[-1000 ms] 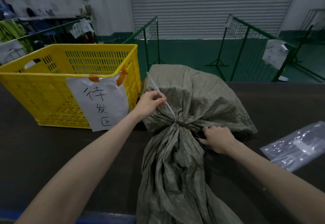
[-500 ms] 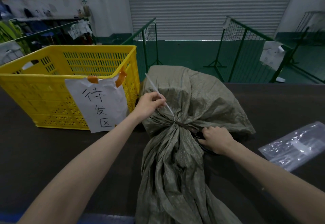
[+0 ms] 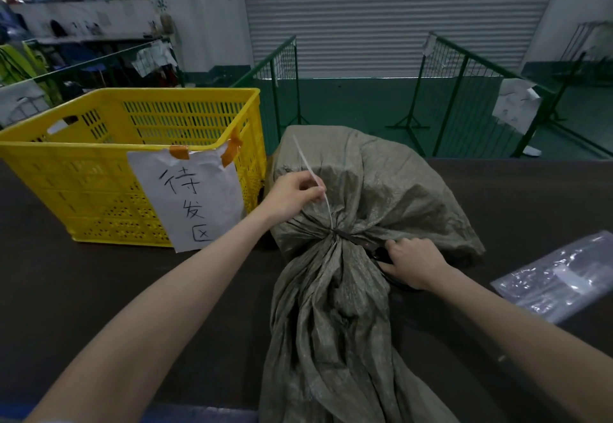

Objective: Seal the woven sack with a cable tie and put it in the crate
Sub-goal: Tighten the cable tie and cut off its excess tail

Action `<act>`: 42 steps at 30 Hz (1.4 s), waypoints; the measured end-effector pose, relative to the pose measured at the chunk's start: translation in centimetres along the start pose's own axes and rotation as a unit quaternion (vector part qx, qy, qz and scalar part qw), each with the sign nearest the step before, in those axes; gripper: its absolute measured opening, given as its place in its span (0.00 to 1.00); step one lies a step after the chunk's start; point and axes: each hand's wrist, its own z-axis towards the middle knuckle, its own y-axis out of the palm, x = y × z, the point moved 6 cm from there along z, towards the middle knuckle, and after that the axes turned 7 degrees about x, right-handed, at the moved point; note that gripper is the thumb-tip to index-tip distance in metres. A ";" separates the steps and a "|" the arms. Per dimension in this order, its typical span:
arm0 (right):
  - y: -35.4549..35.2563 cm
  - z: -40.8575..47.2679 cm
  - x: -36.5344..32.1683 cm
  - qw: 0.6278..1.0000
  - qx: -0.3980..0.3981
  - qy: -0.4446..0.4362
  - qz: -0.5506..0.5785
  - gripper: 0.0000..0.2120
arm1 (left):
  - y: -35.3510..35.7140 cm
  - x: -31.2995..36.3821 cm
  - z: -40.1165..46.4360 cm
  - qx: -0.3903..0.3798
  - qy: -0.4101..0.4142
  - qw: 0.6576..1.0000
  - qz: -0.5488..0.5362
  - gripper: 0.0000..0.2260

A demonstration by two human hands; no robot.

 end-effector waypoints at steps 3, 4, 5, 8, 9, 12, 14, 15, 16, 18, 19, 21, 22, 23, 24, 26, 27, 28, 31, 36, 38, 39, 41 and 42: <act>0.1 0.6 0.7 1.000 0.008 -0.015 0.001 0.26 | 0.0 1.0 0.8 -0.039 0.028 0.997 0.055 0.02; 0.2 0.8 1.0 1.000 0.014 -0.023 0.001 0.26 | 0.0 1.3 1.0 -0.054 0.037 0.995 0.071 0.02; 0.3 1.1 1.2 0.999 0.022 -0.030 0.000 0.27 | 0.2 1.7 1.3 -0.070 0.047 0.993 0.083 0.02; 0.6 2.0 2.0 0.998 0.030 -0.050 0.009 0.28 | 0.7 2.7 2.0 -0.104 0.070 0.984 0.125 0.04; 0.7 2.3 2.2 0.998 0.029 -0.059 0.014 0.28 | 0.8 2.8 2.2 -0.111 0.070 0.983 0.131 0.05; 0.8 3.2 2.7 0.997 0.017 -0.075 0.025 0.28 | 0.6 2.8 3.0 -0.119 0.058 0.983 0.126 0.05; 0.9 3.8 2.6 0.996 0.007 -0.079 0.039 0.28 | 0.5 2.8 3.5 -0.124 0.050 0.984 0.115 0.05; 1.0 4.2 2.4 0.996 0.002 -0.080 0.045 0.29 | 0.5 2.7 3.7 -0.128 0.046 0.985 0.108 0.05; 1.1 4.4 2.2 0.995 -0.003 -0.082 0.051 0.29 | 0.4 2.7 3.9 -0.132 0.041 0.985 0.104 0.04; 1.2 4.9 1.9 0.995 -0.007 -0.085 0.059 0.30 | 0.4 2.4 4.4 -0.138 0.028 0.985 0.096 0.04; 1.3 5.0 1.8 0.994 -0.011 -0.087 0.062 0.30 | 0.4 2.2 4.6 -0.142 0.019 0.986 0.087 0.04; 1.5 5.2 1.9 0.994 -0.017 -0.090 0.065 0.31 | 0.4 1.8 4.9 -0.148 0.005 0.987 0.069 0.04; 1.5 5.2 1.9 0.993 -0.019 -0.092 0.067 0.32 | 0.4 1.7 5.0 -0.150 0.001 0.987 0.064 0.04; 1.4 5.3 2.0 0.993 -0.019 -0.096 0.069 0.32 | 0.4 1.7 5.1 -0.150 -0.001 0.987 0.062 0.04; 1.4 5.4 2.0 0.992 -0.018 -0.100 0.070 0.32 | 0.4 1.7 5.2 -0.150 -0.002 0.987 0.058 0.05; 1.0 5.6 2.1 0.992 -0.009 -0.110 0.065 0.31 | 0.6 1.8 5.2 -0.151 -0.006 0.987 0.046 0.04; 0.8 5.7 2.1 0.992 -0.002 -0.116 0.057 0.30 | 0.6 1.8 5.2 -0.153 -0.009 0.987 0.043 0.04; 0.6 5.7 2.0 0.991 0.005 -0.122 0.046 0.30 | 0.7 1.8 5.3 -0.153 -0.011 0.987 0.041 0.04; 0.4 5.8 1.9 0.991 0.016 -0.135 0.013 0.29 | 0.5 1.5 5.4 -0.151 -0.014 0.988 0.039 0.04; 0.8 5.7 1.8 0.990 0.005 -0.139 0.011 0.30 | -1.0 0.0 5.0 -0.121 -0.038 0.992 0.023 0.06; 0.8 5.5 1.7 0.991 -0.005 -0.129 0.037 0.30 | -1.7 -0.7 4.6 -0.107 -0.048 0.993 0.020 0.07; 0.8 5.5 1.7 0.991 -0.012 -0.123 0.052 0.30 | -1.9 -1.1 4.5 -0.101 -0.052 0.993 0.020 0.07; 0.7 5.4 1.8 0.990 -0.019 -0.115 0.079 0.30 | -2.3 -1.5 4.4 -0.093 -0.055 0.994 0.024 0.07; 0.5 5.4 1.9 0.990 -0.019 -0.114 0.084 0.30 | -2.4 -1.6 4.3 -0.091 -0.056 0.994 0.024 0.07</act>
